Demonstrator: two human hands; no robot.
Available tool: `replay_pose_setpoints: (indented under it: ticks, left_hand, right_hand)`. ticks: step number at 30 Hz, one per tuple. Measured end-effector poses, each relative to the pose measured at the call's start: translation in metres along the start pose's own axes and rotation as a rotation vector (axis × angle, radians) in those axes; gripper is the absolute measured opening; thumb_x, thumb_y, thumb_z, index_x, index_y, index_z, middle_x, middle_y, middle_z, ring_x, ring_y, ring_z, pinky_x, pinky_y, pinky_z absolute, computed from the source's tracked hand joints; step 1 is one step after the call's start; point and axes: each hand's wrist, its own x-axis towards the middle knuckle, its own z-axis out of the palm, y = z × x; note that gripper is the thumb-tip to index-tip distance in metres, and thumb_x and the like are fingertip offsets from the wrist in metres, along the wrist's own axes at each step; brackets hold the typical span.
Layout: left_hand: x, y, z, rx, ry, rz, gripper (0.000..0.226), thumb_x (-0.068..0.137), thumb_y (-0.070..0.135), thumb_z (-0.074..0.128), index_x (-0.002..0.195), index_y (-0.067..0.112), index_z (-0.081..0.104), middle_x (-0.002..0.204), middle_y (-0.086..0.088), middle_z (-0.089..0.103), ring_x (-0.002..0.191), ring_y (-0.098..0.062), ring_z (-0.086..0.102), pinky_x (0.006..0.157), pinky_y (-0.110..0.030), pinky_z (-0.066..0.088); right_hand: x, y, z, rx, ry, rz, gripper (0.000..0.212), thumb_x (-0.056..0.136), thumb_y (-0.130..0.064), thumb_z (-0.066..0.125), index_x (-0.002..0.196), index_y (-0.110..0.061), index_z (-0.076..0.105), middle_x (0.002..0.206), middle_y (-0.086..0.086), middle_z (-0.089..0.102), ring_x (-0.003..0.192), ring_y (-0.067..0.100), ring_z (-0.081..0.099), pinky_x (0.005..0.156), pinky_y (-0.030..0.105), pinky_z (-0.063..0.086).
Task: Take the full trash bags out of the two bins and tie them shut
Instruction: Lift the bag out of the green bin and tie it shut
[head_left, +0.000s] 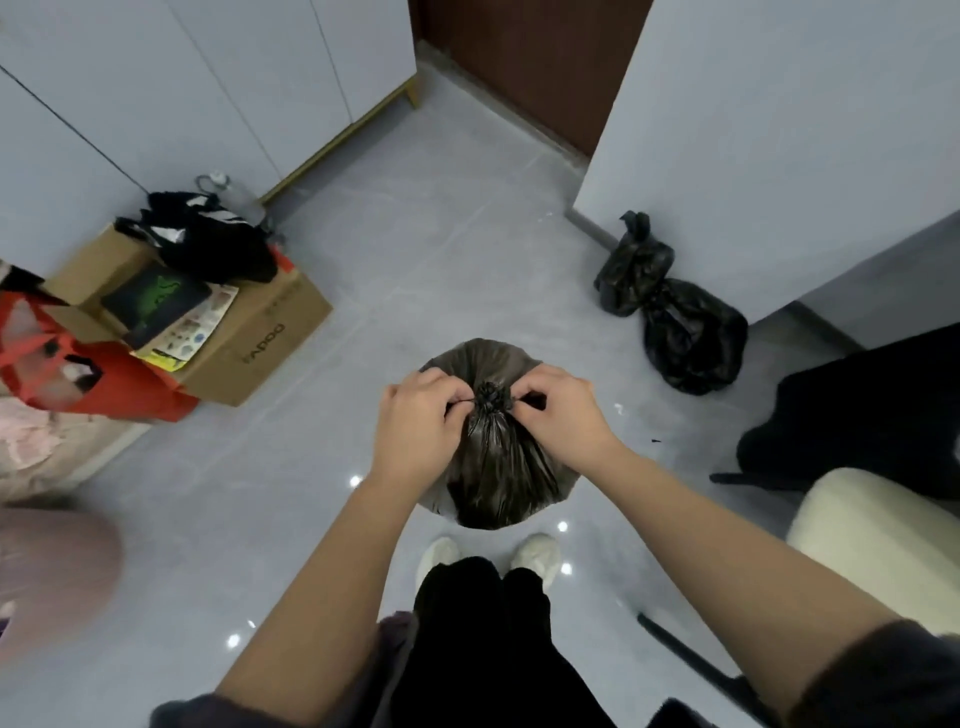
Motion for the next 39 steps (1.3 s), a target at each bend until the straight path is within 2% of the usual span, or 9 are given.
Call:
replay_pose_setpoints:
  ticks: [6,10,15,19,23,27,30,35,39]
  left_hand:
    - [0.097,0.058,0.058,-0.025,-0.108,0.054,0.006,0.084,0.023,0.063,0.081,0.026,0.067,0.087,0.012,0.063,0.090,-0.014,0.056,0.084,-0.034,0.037]
    - [0.175,0.086,0.106,0.036,-0.216,0.125,0.009,0.086,0.025,0.059,0.087,0.028,0.068,0.091,0.011,0.062,0.093,-0.013,0.055,0.079,-0.027,0.026]
    - [0.262,0.118,0.181,0.075,-0.380,0.184,0.009,0.086,0.026,0.059,0.088,0.026,0.068,0.090,0.009,0.061,0.092,-0.017,0.057,0.078,-0.033,0.037]
    - [0.308,0.135,0.258,0.106,-0.471,0.217,0.012,0.088,0.027,0.057,0.092,0.025,0.068,0.097,0.007,0.060,0.100,-0.017,0.052,0.080,-0.033,0.035]
    - [0.348,0.141,0.353,0.056,-0.562,0.216,0.011,0.087,0.024,0.061,0.091,0.020,0.070,0.101,0.002,0.058,0.101,-0.019,0.051,0.086,-0.038,0.046]
    - [0.383,0.153,0.451,0.008,-0.584,0.209,0.011,0.085,0.018,0.061,0.089,0.018,0.071,0.098,-0.001,0.060,0.096,-0.021,0.055,0.084,-0.036,0.048]
    - [0.403,0.164,0.515,-0.005,-0.578,0.203,0.010,0.085,0.016,0.061,0.089,0.017,0.071,0.097,-0.002,0.060,0.092,-0.021,0.057,0.082,-0.035,0.048]
    - [0.429,0.182,0.592,-0.013,-0.553,0.220,0.010,0.085,0.015,0.061,0.088,0.017,0.071,0.089,0.005,0.056,0.085,-0.017,0.057,0.072,-0.025,0.042]
    - [0.457,0.193,0.638,-0.012,-0.511,0.244,0.008,0.084,0.016,0.063,0.086,0.018,0.071,0.091,0.000,0.061,0.084,-0.020,0.058,0.075,-0.033,0.049]
  right_hand:
    - [0.062,0.069,-0.067,-0.049,0.055,0.106,0.007,0.078,-0.025,0.070,0.076,-0.031,0.069,0.081,-0.023,0.058,0.095,0.008,0.060,0.096,0.042,0.040]
    - [0.109,0.121,-0.101,-0.072,0.061,0.229,0.006,0.080,-0.026,0.069,0.079,-0.032,0.069,0.086,-0.020,0.060,0.095,0.006,0.059,0.098,0.038,0.038]
    - [0.162,0.191,-0.133,-0.114,0.028,0.374,0.007,0.085,-0.024,0.065,0.088,-0.027,0.071,0.101,-0.012,0.064,0.106,0.012,0.054,0.087,0.029,0.023]
    - [0.191,0.267,-0.137,-0.107,0.050,0.487,0.013,0.086,-0.023,0.064,0.097,-0.024,0.072,0.109,-0.009,0.063,0.113,0.015,0.050,0.084,0.026,0.018]
    - [0.219,0.356,-0.125,-0.120,0.125,0.563,0.015,0.085,-0.025,0.066,0.098,-0.022,0.073,0.118,-0.009,0.060,0.116,0.017,0.047,0.084,0.026,0.019]
    - [0.246,0.448,-0.121,-0.075,0.179,0.630,0.015,0.085,-0.024,0.066,0.098,-0.021,0.074,0.119,-0.008,0.060,0.116,0.018,0.048,0.093,0.032,0.035]
    - [0.262,0.512,-0.120,-0.067,0.209,0.669,0.012,0.084,-0.023,0.067,0.093,-0.021,0.075,0.115,-0.005,0.062,0.111,0.019,0.052,0.092,0.036,0.044]
    - [0.286,0.591,-0.124,-0.048,0.240,0.690,0.010,0.081,-0.017,0.068,0.087,-0.017,0.076,0.110,-0.001,0.063,0.107,0.024,0.055,0.090,0.040,0.048]
    - [0.312,0.635,-0.137,-0.073,0.256,0.688,0.013,0.086,-0.015,0.063,0.093,-0.014,0.075,0.119,0.003,0.056,0.114,0.022,0.048,0.092,0.036,0.047]
